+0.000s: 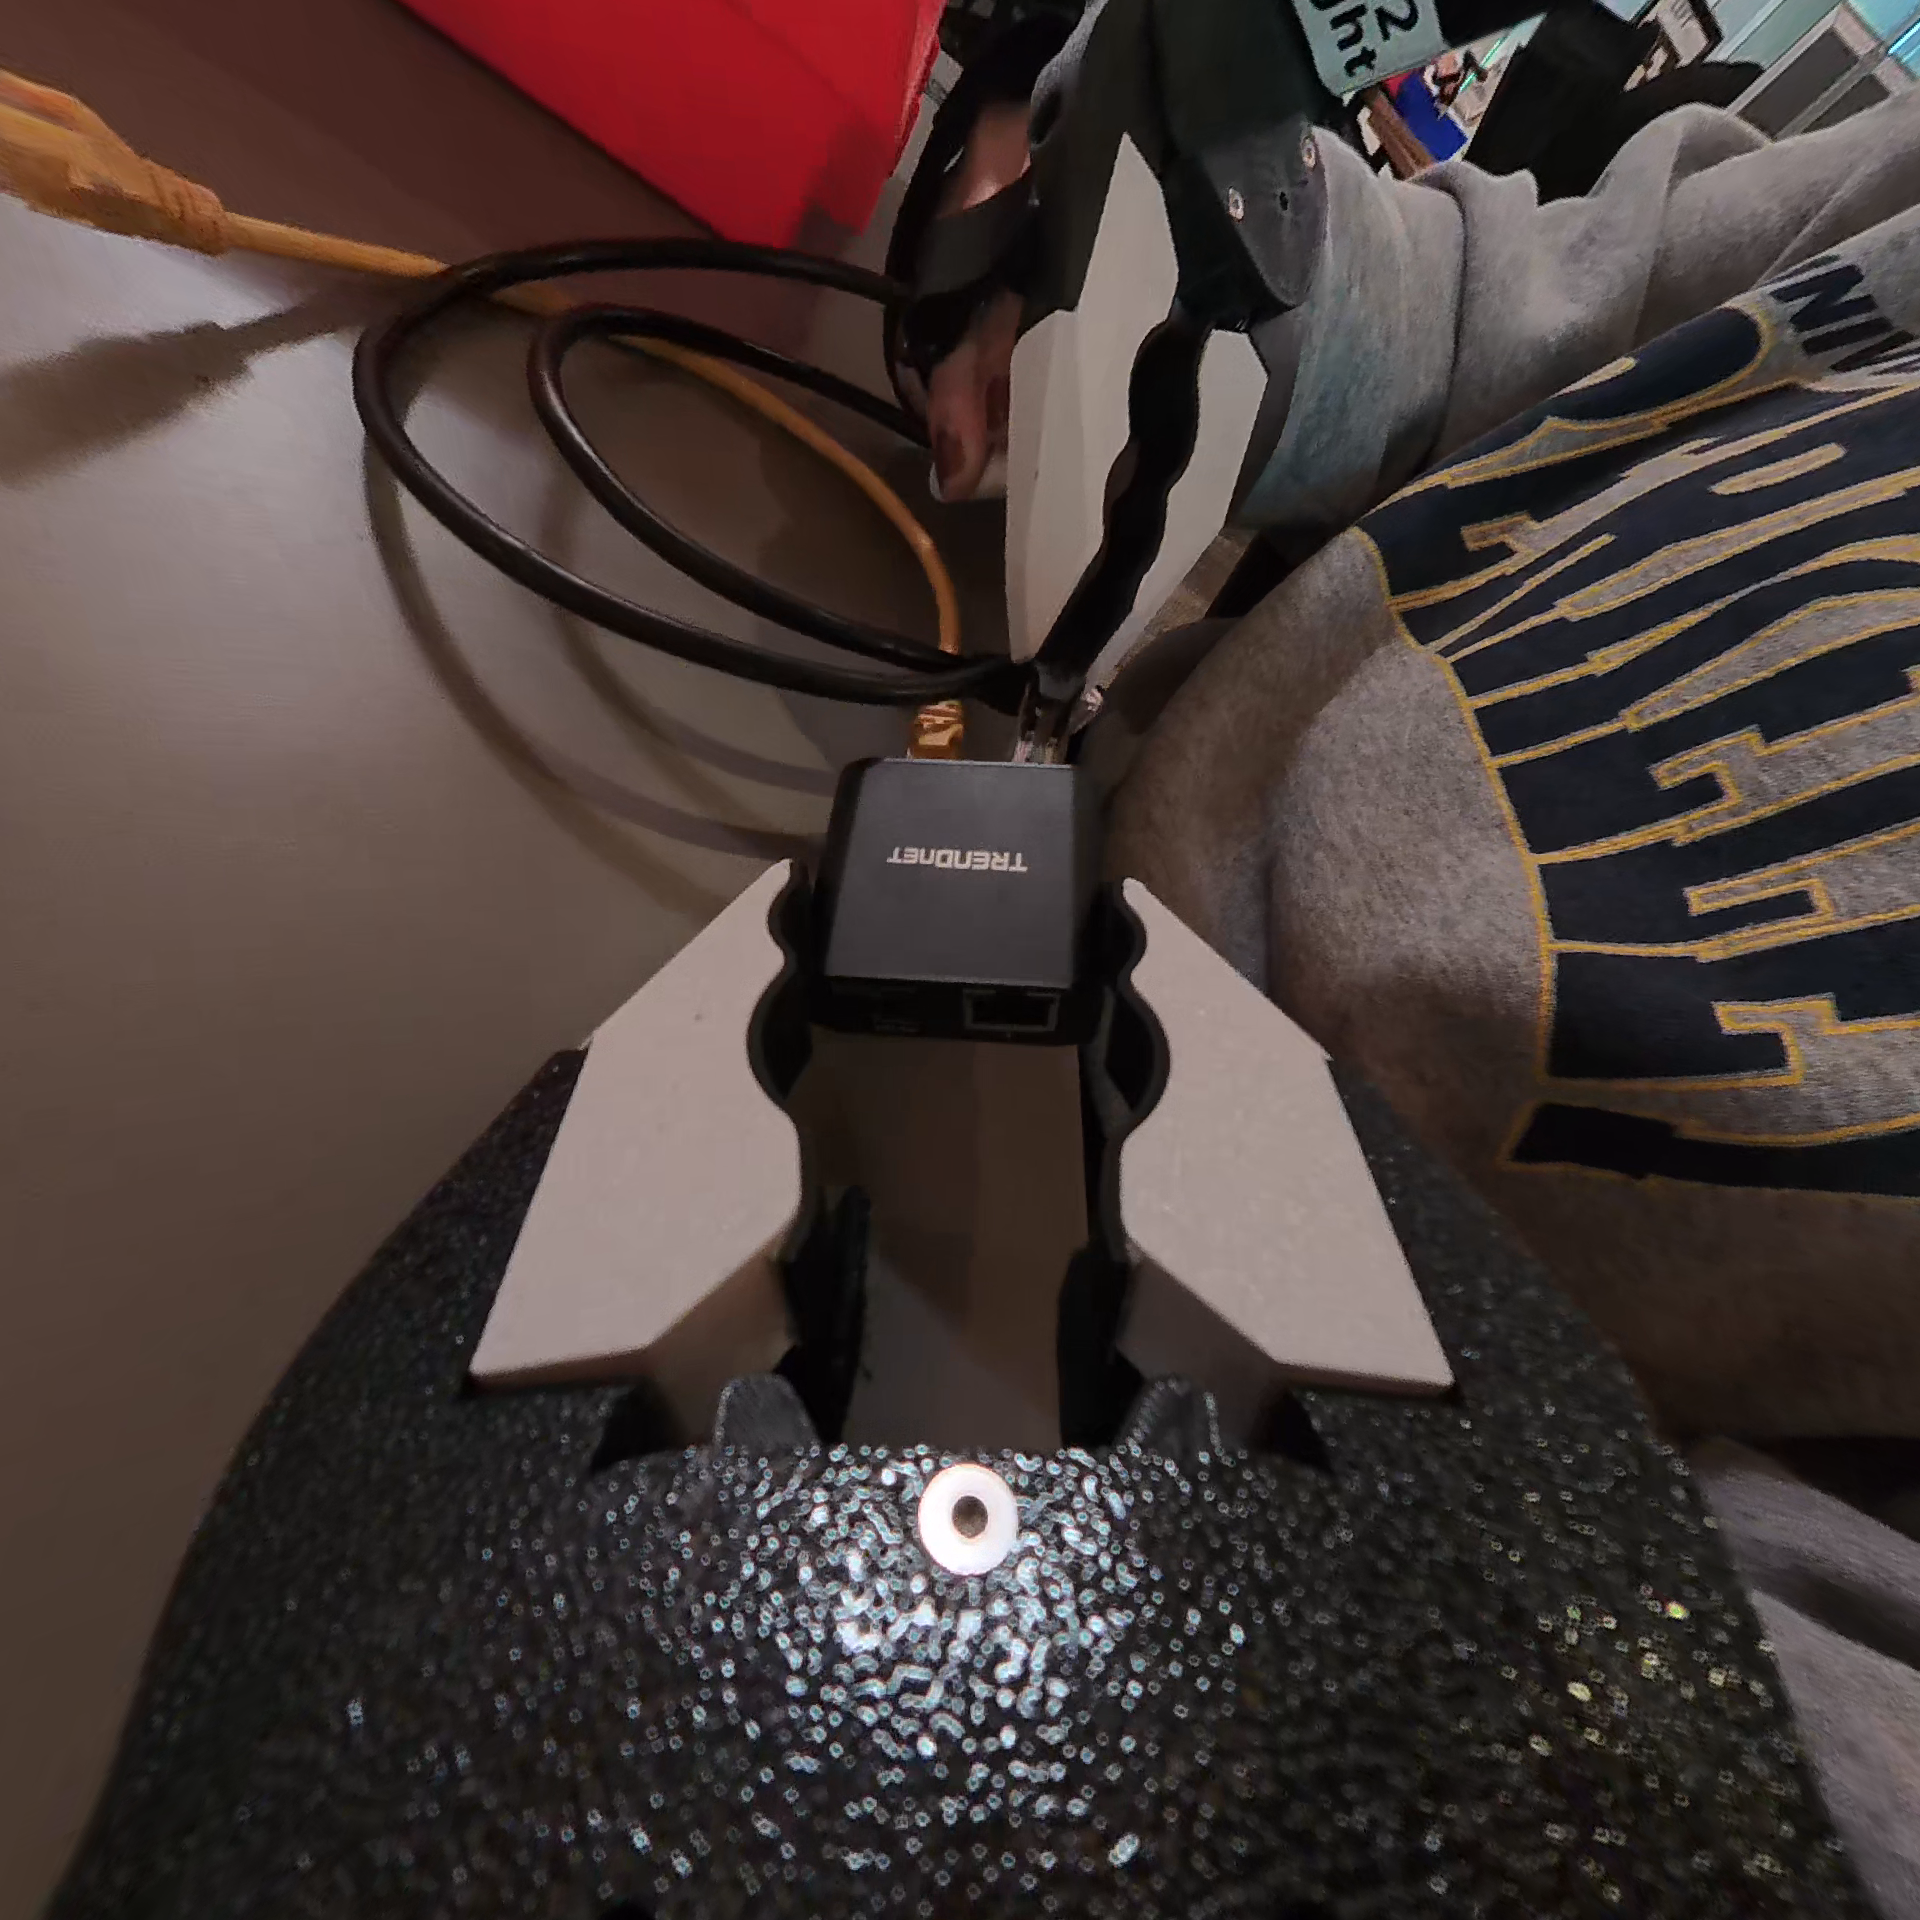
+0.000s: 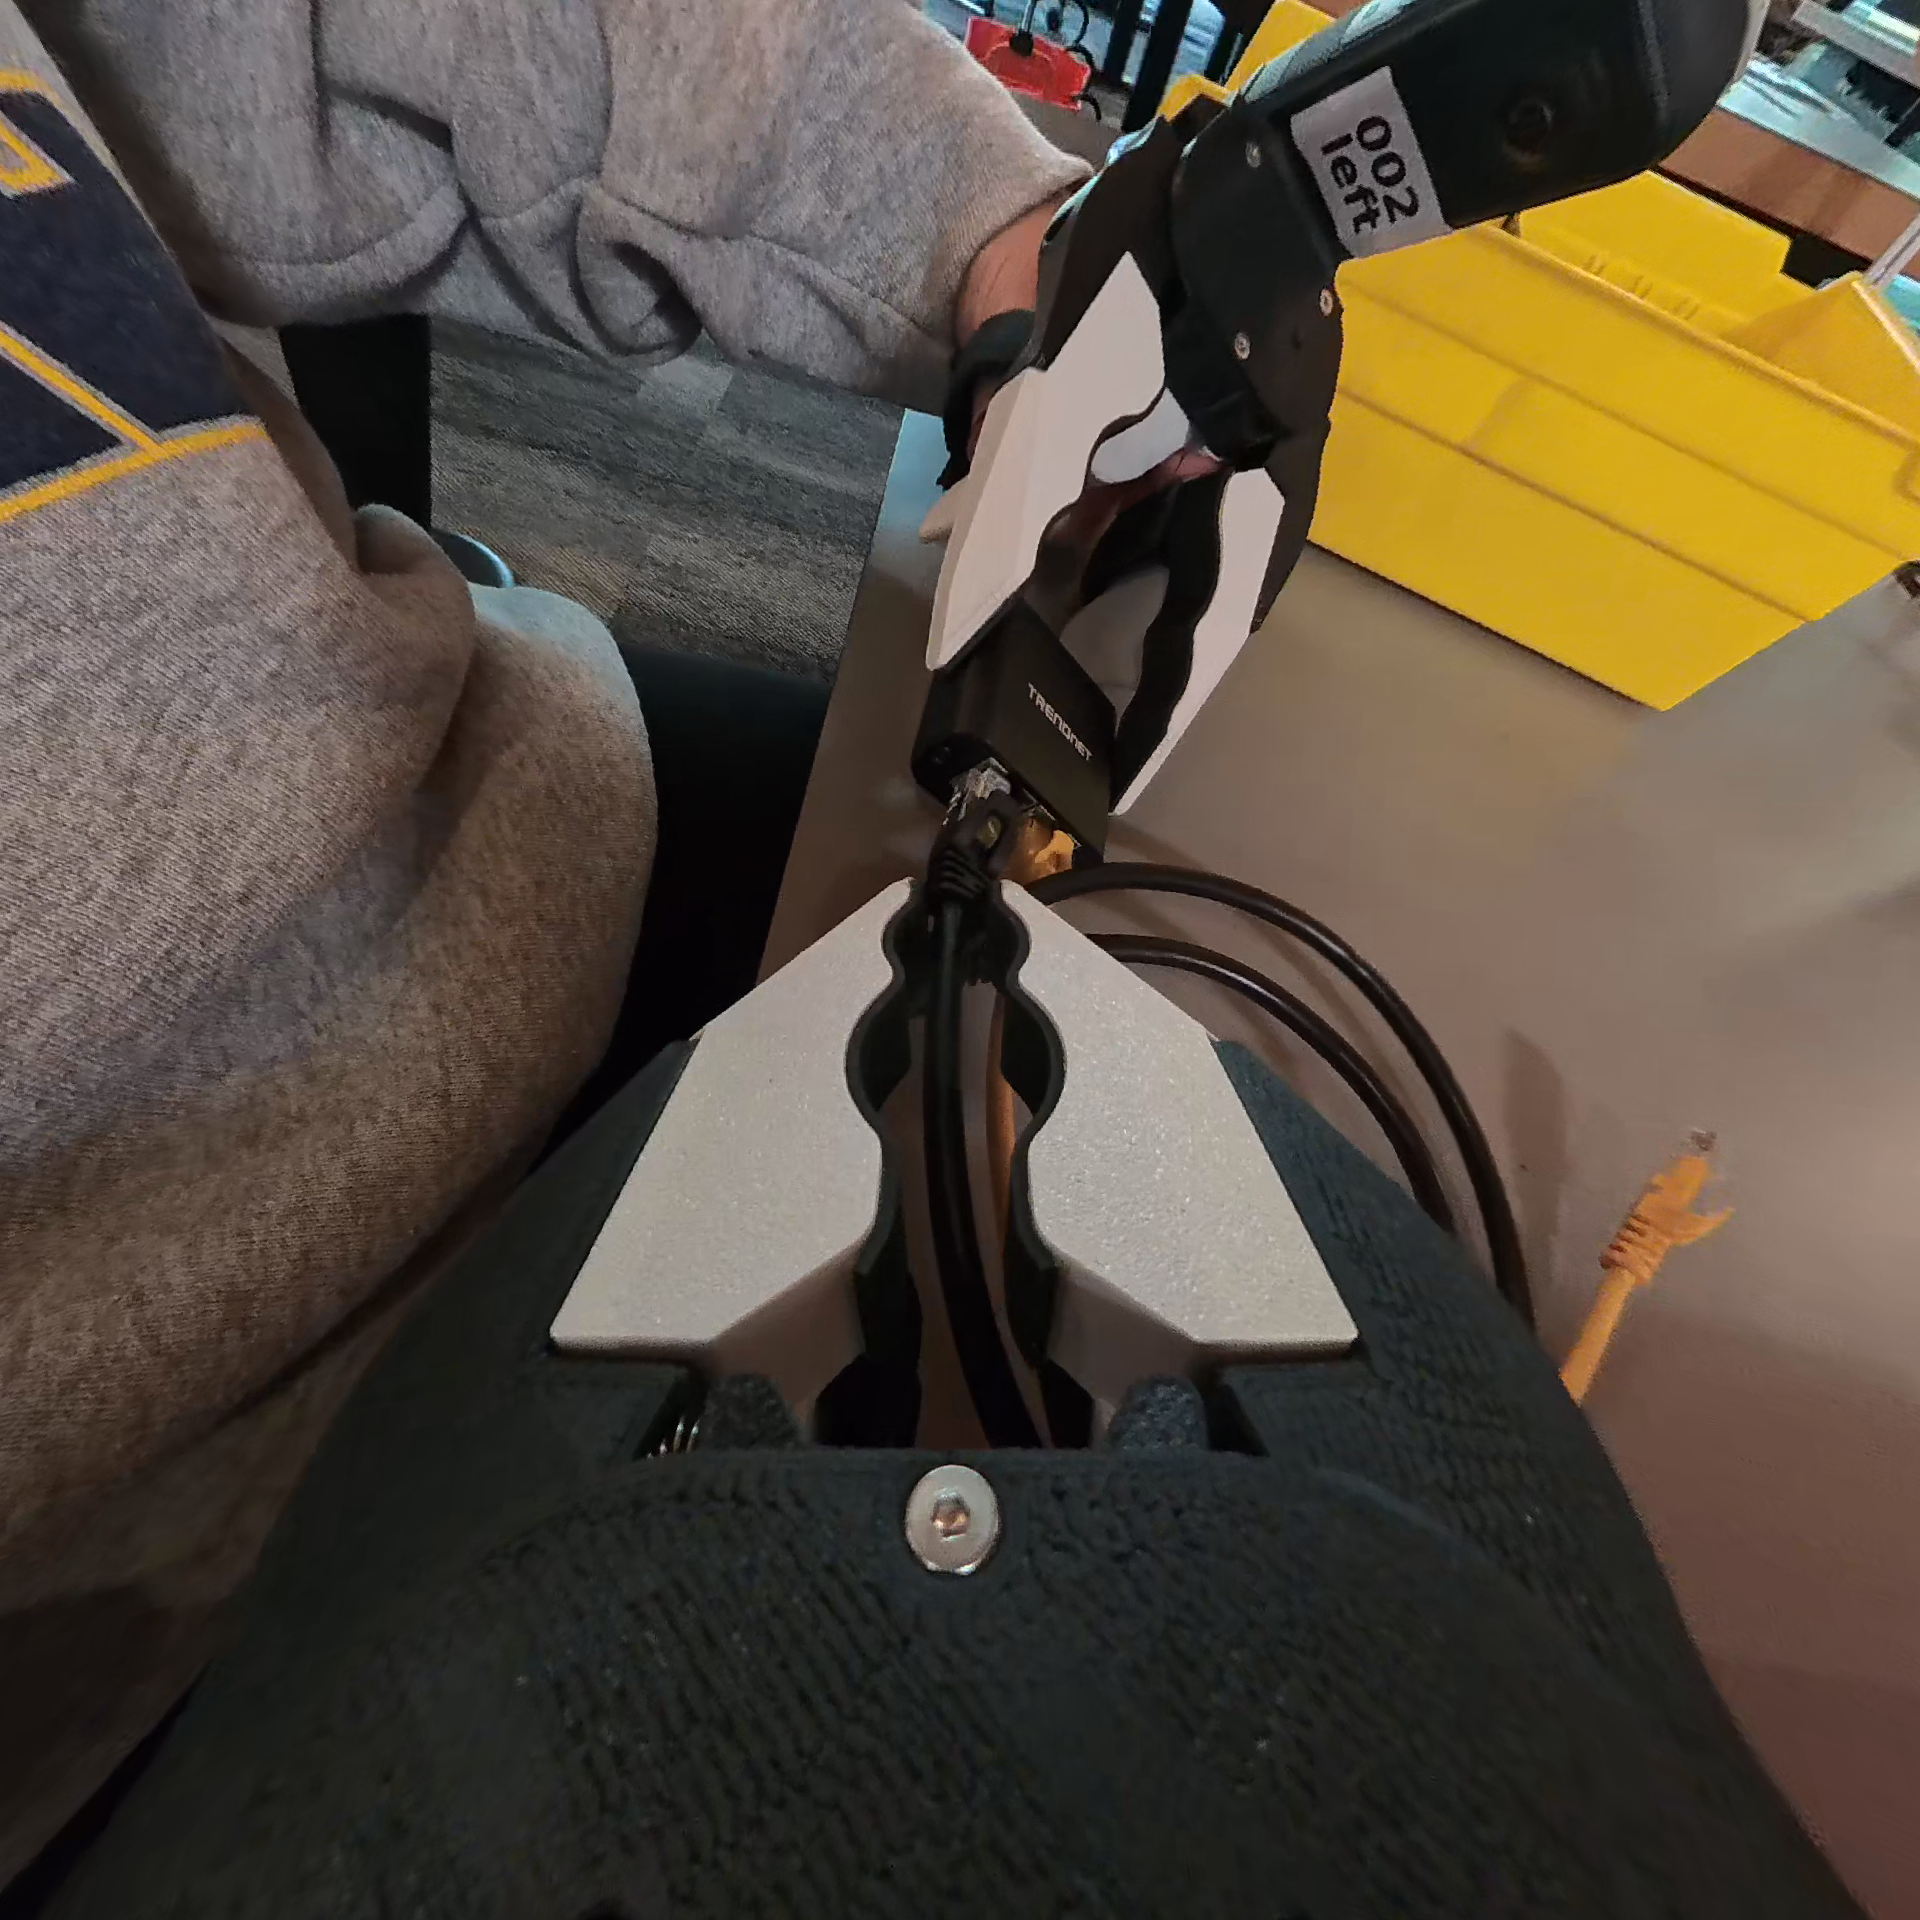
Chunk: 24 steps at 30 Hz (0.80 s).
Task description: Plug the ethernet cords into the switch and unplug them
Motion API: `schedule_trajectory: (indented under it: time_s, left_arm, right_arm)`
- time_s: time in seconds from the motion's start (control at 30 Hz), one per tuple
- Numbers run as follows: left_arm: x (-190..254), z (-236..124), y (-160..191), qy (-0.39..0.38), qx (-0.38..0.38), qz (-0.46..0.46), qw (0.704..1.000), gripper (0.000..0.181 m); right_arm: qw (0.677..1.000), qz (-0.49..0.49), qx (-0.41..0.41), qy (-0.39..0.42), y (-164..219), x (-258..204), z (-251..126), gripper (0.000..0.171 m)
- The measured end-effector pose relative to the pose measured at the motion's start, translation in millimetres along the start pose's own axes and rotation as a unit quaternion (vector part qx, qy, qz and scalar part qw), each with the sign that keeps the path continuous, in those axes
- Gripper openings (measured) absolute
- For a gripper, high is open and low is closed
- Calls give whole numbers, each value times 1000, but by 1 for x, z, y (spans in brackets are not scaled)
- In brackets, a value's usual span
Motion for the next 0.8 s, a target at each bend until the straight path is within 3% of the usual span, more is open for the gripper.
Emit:
schedule_trajectory:
  time_s: [0.8]
  left_arm:
    - [-6, -4, 1, 4, 16, -28, 999, 53]
  right_arm:
    - [1000, -8, -6, 15, 2, 3, 9, 9]
Point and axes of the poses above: each gripper's, where its closed fingertips meet, z out along the fingers, y out of its underside, x = y × z across the jaws, the point moved 6 cm from there along -z, back along the fingers, and after that the axes turned 5 degrees about -x, right-handed, at the moved point
